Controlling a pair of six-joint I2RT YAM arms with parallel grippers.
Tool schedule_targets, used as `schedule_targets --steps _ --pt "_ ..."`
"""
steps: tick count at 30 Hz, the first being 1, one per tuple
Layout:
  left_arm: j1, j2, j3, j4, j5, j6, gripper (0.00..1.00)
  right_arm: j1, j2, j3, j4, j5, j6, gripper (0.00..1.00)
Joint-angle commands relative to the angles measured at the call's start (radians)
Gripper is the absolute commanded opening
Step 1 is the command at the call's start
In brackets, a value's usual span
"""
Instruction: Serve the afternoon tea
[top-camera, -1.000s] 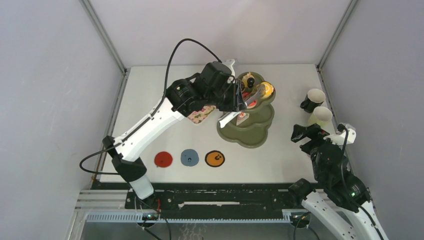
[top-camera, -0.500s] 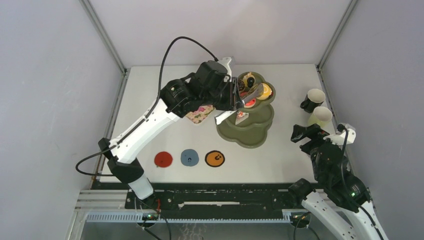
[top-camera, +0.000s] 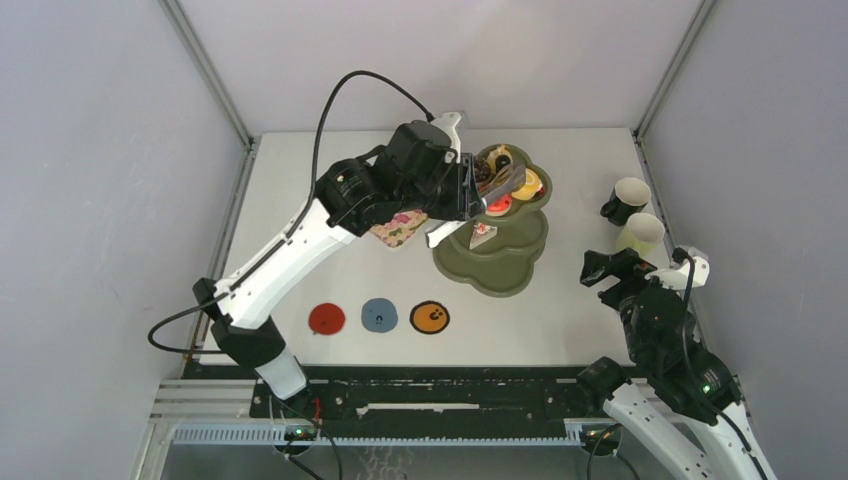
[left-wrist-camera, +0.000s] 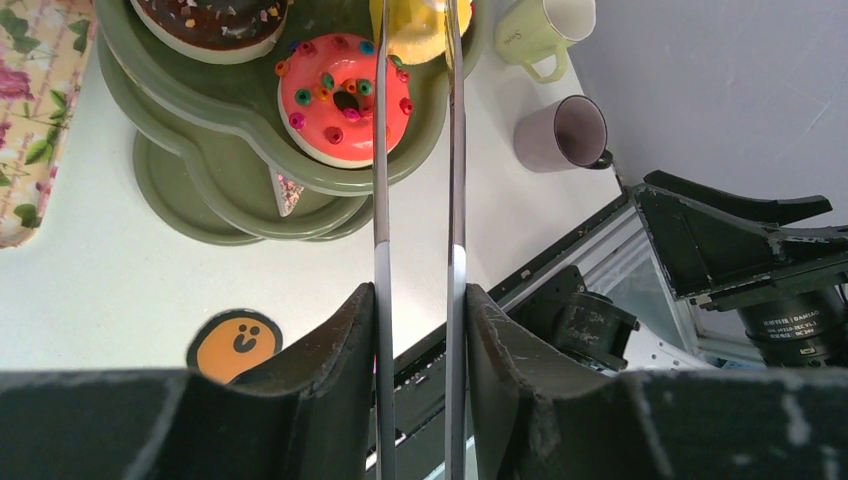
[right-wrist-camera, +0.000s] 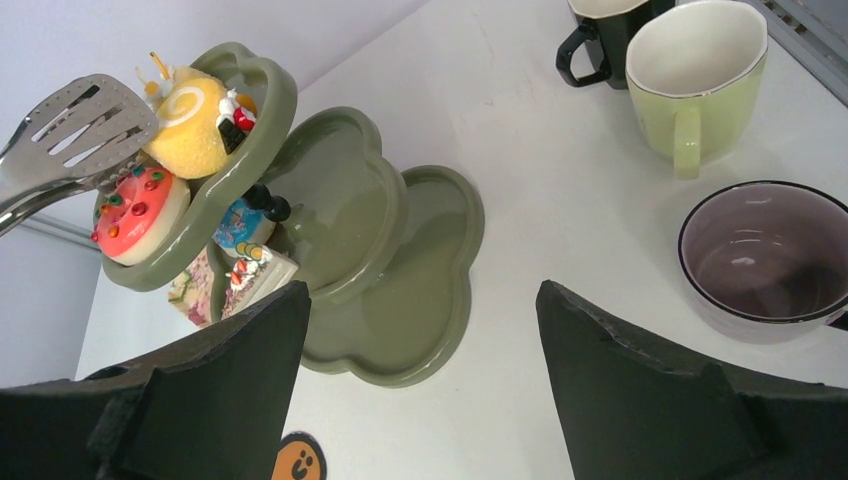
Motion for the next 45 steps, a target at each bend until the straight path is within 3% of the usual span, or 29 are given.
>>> schedule_targets --steps 1,17,27,32,36,45 --pt "0.006 -0.067 0.062 0.031 -0.03 0.036 0.39 0.007 -0.003 0.002 0.012 -0.01 0.014 0.91" --pt "0.067 -0.161 0.077 -0.014 -0.102 0.094 0.34 0.006 0.012 0.002 0.02 -0.019 0.014 0.91" --pt "0.372 -0.448 -0.366 0.106 -0.136 0.068 0.34 0.006 0.03 0.002 0.041 -0.016 0.001 0.91" --pt "0.505 -0.488 -0.541 0.228 -0.113 0.136 0.35 0.006 0.049 0.002 0.066 -0.022 -0.014 0.91" --pt "0.601 -0.425 -0.666 0.382 0.075 0.259 0.39 0.006 0.058 0.003 0.075 -0.025 -0.008 0.91" --pt "0.619 -0.054 -0.601 0.482 0.261 0.391 0.41 0.006 0.064 0.037 0.056 0.01 -0.012 0.91"
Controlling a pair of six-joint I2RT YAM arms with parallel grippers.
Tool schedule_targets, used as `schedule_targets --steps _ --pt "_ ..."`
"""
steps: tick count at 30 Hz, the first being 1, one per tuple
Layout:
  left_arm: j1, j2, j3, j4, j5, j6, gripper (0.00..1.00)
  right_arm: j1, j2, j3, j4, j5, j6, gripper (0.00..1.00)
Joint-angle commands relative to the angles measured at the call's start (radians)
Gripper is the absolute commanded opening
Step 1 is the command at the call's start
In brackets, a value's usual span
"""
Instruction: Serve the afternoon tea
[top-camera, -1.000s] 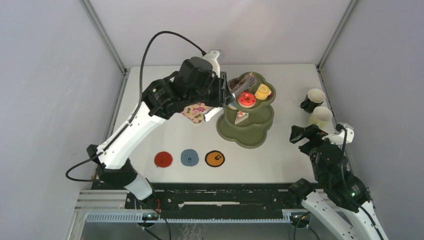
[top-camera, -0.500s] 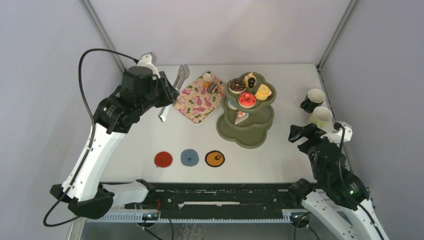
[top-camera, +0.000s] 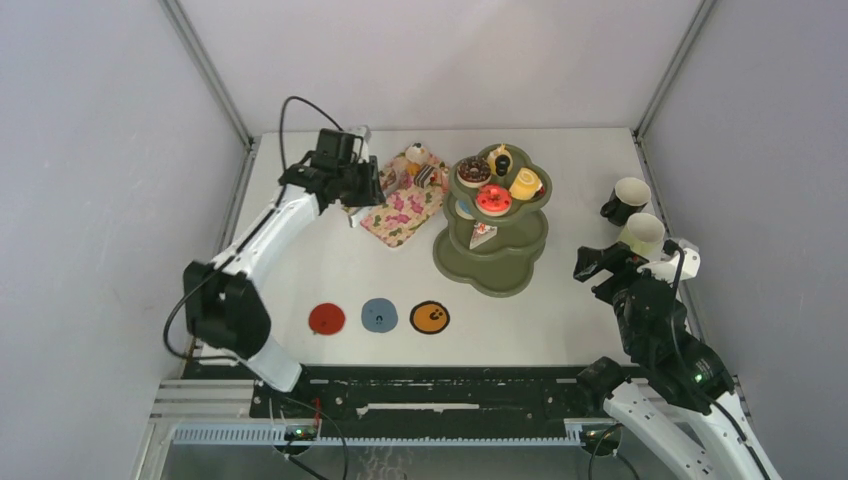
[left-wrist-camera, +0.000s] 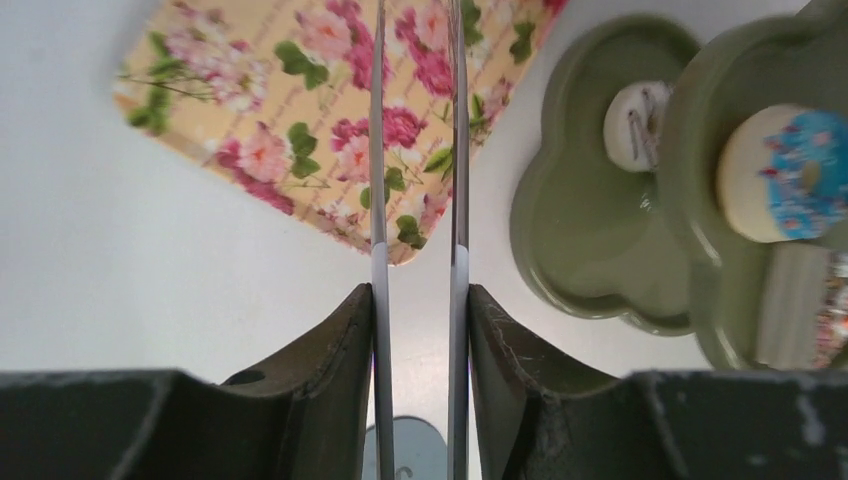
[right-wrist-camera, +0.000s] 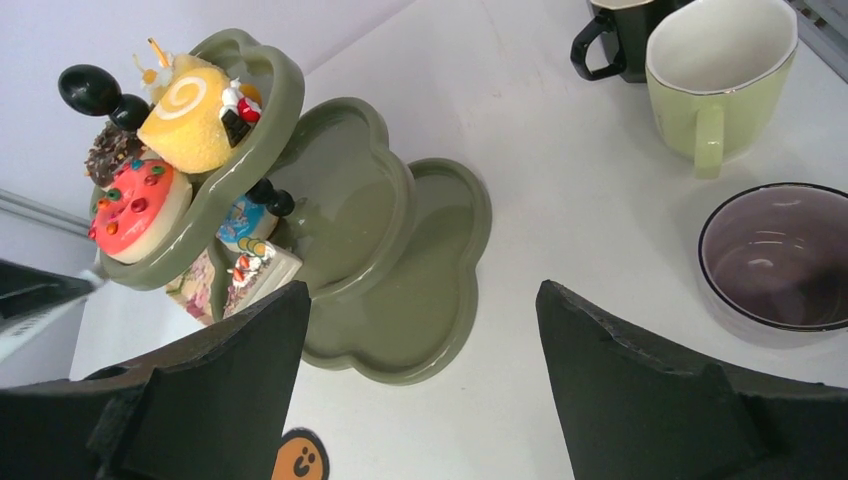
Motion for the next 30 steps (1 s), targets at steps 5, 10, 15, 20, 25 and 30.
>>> schedule_targets --steps 5,10,15,20,25,30 --pt "0.002 0.183 0.087 0.134 0.15 0.164 0.45 0.005 0.0 0.047 0.002 0.054 -0.017 0.91" --pt "0.001 0.278 0.151 0.106 0.144 0.195 0.47 0.005 0.004 0.047 -0.014 0.052 0.002 0.91" --pt "0.002 0.355 0.189 0.089 0.111 0.224 0.47 0.005 0.004 0.047 -0.011 0.052 0.001 0.91" --pt "0.0 0.413 0.235 0.062 0.094 0.224 0.47 0.005 0.006 0.049 -0.015 0.055 0.005 0.91" --pt "-0.003 0.451 0.267 0.049 0.089 0.232 0.47 0.006 0.017 0.049 -0.001 0.048 0.003 0.91" --pt "-0.005 0.477 0.292 0.042 0.113 0.243 0.46 0.005 0.025 0.049 -0.004 0.039 0.011 0.91"
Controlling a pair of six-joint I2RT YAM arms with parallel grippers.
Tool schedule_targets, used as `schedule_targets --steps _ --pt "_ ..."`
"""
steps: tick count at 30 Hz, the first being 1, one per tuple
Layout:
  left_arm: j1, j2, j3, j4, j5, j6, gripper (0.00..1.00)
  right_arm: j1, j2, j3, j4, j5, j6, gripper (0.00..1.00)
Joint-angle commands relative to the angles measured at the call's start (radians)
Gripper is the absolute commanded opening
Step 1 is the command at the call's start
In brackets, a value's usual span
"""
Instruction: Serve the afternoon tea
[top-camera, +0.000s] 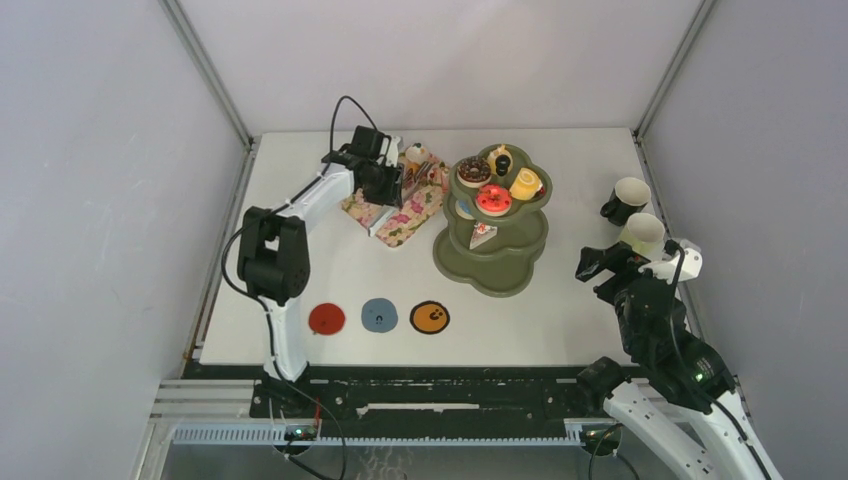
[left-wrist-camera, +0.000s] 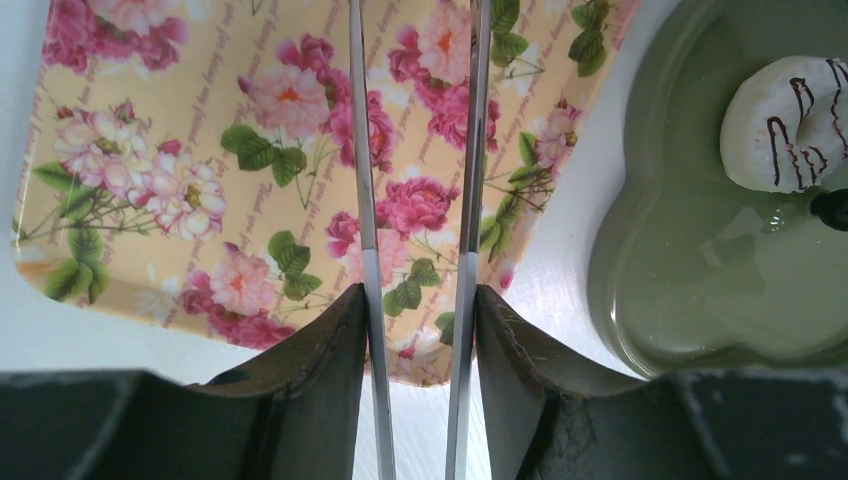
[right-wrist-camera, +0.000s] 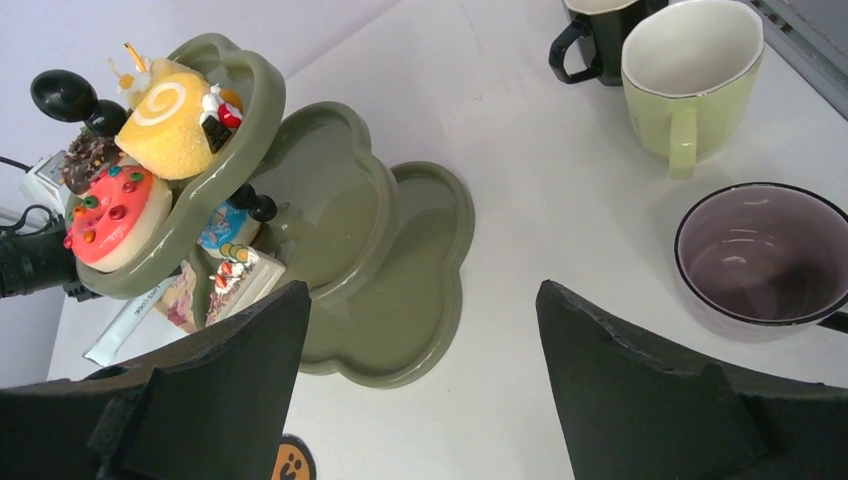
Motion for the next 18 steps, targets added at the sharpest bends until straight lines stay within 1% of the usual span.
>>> schedule_targets --steps 1,4,7,10,12,13,18 --pt "-0.005 0.004 0.076 0.011 0.017 0.032 0.44 0.005 0.016 0.037 0.021 0.004 0.016 0.91" --pt "-0.006 0.003 0.082 0.01 0.033 0.035 0.35 0.005 0.015 0.037 0.021 0.004 0.018 0.91" --pt "-0.007 -0.014 0.074 0.002 0.036 0.034 0.23 0.005 0.014 0.037 0.02 0.001 0.019 0.91" --pt "-0.007 -0.05 0.048 -0.008 0.015 0.021 0.11 0.005 0.011 0.037 0.018 0.0 0.021 0.91" --pt "-0.008 -0.082 0.02 -0.014 0.002 0.006 0.06 0.005 0.01 0.037 0.012 0.0 0.026 0.91" --pt "-0.007 -0.099 0.005 -0.015 0.002 0.0 0.04 0.005 0.01 0.037 0.012 0.0 0.025 0.91" --pt "-0.015 -0.226 -0.085 -0.045 -0.043 -0.032 0.0 0.006 0.009 0.037 0.011 -0.006 0.026 0.91"
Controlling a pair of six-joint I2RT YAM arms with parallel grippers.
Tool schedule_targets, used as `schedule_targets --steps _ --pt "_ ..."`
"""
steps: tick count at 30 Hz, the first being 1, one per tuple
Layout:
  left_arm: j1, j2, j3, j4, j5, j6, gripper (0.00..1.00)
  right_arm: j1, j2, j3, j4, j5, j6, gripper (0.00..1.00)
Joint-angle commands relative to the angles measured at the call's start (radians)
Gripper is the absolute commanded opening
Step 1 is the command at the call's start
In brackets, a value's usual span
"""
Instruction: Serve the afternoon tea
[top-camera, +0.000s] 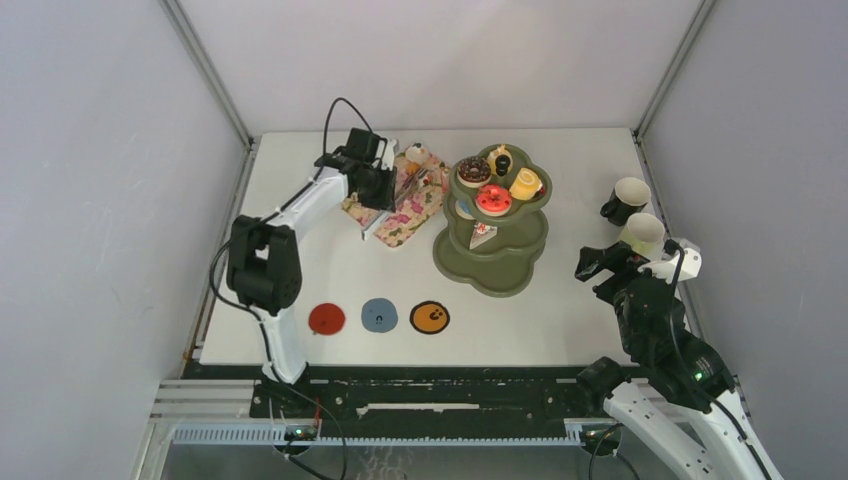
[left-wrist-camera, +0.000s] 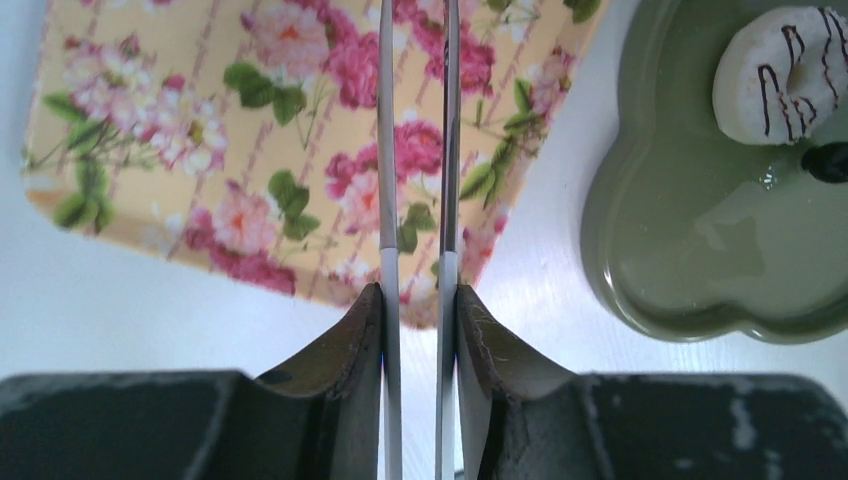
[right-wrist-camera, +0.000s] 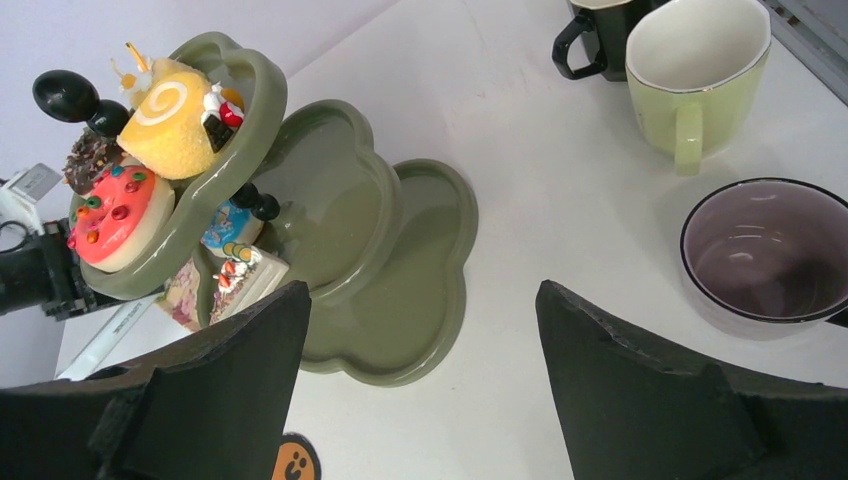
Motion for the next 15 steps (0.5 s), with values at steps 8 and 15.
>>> schedule_targets --steps 8,15 --pt "-0.027 -0.451 -0.243 -0.074 -0.087 -0.041 0.0 0.005 -0.001 0.037 0.01 0.002 0.01 0.91" --pt "-0.073 -0.72 -0.406 -0.141 -0.067 -0.057 0.0 0.005 -0.012 0.031 0.01 0.006 0.012 0.91"
